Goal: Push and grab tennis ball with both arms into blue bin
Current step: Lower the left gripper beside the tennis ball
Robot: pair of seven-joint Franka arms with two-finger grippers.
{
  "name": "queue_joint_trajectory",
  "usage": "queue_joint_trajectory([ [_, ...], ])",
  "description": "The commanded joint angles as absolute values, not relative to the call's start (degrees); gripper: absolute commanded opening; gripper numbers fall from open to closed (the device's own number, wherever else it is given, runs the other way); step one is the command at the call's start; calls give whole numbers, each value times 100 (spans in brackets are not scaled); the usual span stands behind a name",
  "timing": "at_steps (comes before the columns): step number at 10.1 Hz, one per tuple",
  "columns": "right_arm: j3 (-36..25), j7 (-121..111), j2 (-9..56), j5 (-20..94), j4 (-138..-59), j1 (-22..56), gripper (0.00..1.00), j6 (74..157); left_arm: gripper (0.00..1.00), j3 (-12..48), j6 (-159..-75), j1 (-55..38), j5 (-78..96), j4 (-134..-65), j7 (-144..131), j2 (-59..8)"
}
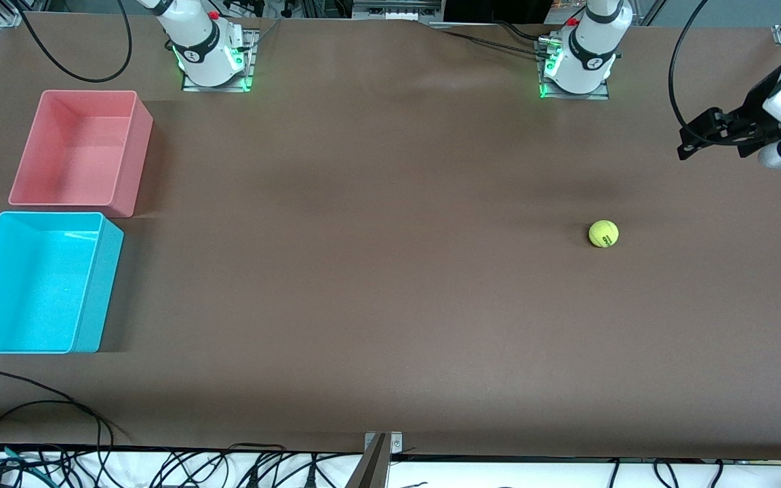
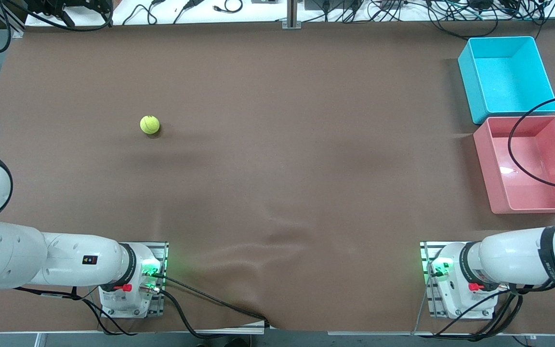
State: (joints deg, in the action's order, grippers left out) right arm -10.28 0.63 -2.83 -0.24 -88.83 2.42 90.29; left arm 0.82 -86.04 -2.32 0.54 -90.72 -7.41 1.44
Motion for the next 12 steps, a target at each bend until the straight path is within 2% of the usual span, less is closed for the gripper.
queue_joint_trajectory([
  [1, -1020, 18, -264, 88, -8771, 229, 100, 8974, 100, 114, -8464, -53, -79, -8851, -624, -105],
  [4, -1020, 18, -264, 88, -8771, 229, 100, 8974, 100, 219, -8534, 543, 26, -9035, -633, -184],
  [6, -1020, 26, -264, 88, -8771, 237, 100, 8974, 100, 237, -8552, 493, 175, -9358, -642, -429],
  [11, -1011, 35, -264, 88, -8771, 237, 100, 8974, 100, 237, -9595, 554, 88, -10062, -642, -290],
  [12, -1011, 35, -264, 88, -8771, 237, 100, 8974, 100, 237, -10067, 623, 97, -10394, -642, -290],
])
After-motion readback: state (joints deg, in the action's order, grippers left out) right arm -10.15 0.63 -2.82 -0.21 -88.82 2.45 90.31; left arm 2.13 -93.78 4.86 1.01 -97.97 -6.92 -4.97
